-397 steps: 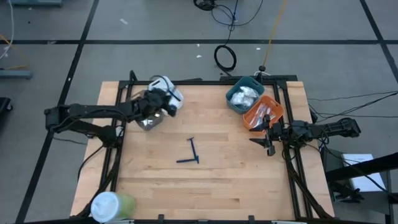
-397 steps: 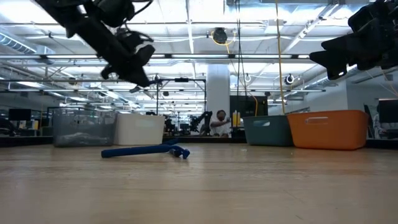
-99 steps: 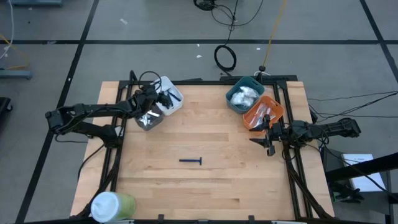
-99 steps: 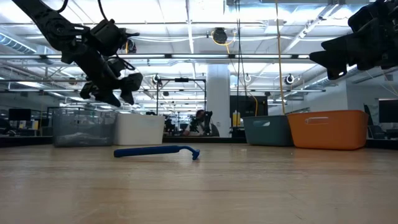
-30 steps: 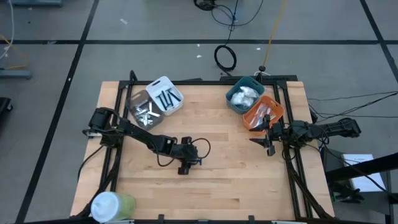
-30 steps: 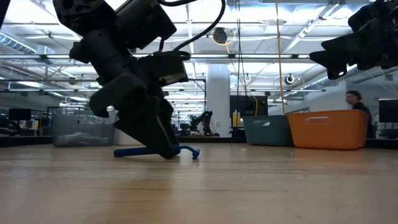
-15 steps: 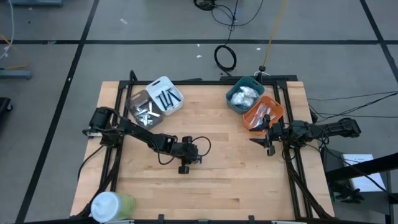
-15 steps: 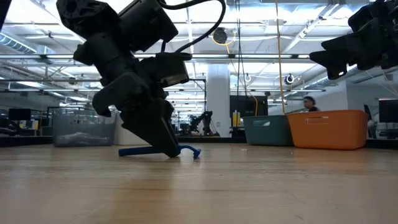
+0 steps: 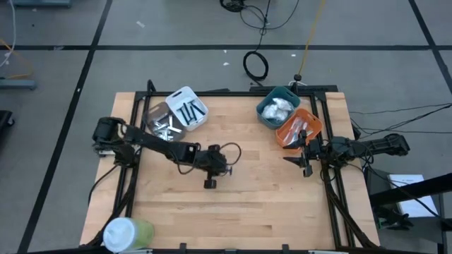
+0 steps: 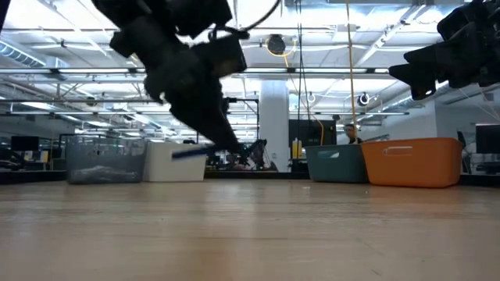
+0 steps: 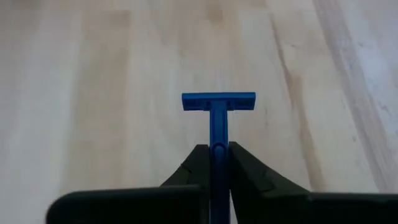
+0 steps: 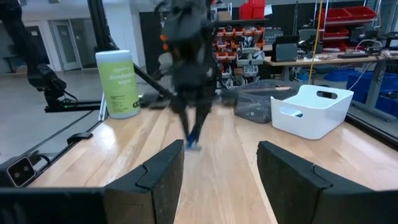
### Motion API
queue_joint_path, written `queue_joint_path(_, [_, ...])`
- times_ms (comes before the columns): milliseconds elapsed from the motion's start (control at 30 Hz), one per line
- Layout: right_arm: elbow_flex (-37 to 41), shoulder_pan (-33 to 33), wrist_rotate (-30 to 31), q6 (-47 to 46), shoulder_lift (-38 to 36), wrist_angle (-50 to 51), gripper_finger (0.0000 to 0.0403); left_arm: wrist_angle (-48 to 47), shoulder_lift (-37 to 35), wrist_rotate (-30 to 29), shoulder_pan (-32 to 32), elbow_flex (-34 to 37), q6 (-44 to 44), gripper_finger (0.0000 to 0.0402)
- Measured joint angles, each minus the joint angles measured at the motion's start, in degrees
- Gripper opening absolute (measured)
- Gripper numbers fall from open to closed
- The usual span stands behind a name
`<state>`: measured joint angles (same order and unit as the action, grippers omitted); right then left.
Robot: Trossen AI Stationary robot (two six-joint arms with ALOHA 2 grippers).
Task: Pick & Place Travel size toiletries
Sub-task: Put the blue razor into the white bin
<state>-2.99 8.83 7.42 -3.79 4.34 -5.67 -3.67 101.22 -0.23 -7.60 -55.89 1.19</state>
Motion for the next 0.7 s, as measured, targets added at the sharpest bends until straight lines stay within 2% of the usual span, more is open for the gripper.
queue_joint_path(67, [0.0,0.0,0.1,0.0,0.0,-0.1,0.0192,-1.7,-2.7,-0.4,0.9,0.1,0.0,0.0034])
queue_joint_path(200, [0.0,0.0,0.0,0.0,0.1,0.0,0.0192,-3.5,-8.8,-5.1,2.1,0.1,0.0,0.0045])
queue_joint_path(367, [0.0,0.0,0.1,0.0,0.2,0.3,0.0192,-5.3,-16.7,-10.9,3.2,0.1,-1.4,0.0042])
queue_joint_path(533, [0.0,0.0,0.0,0.0,0.4,0.3,0.0192,-5.5,-23.5,-13.5,4.0,0.0,-4.9,0.0028])
queue_joint_path(700, [0.0,0.0,0.0,0.0,0.4,0.2,0.0192,-5.8,-27.9,-17.1,4.4,0.0,-7.1,0.0038])
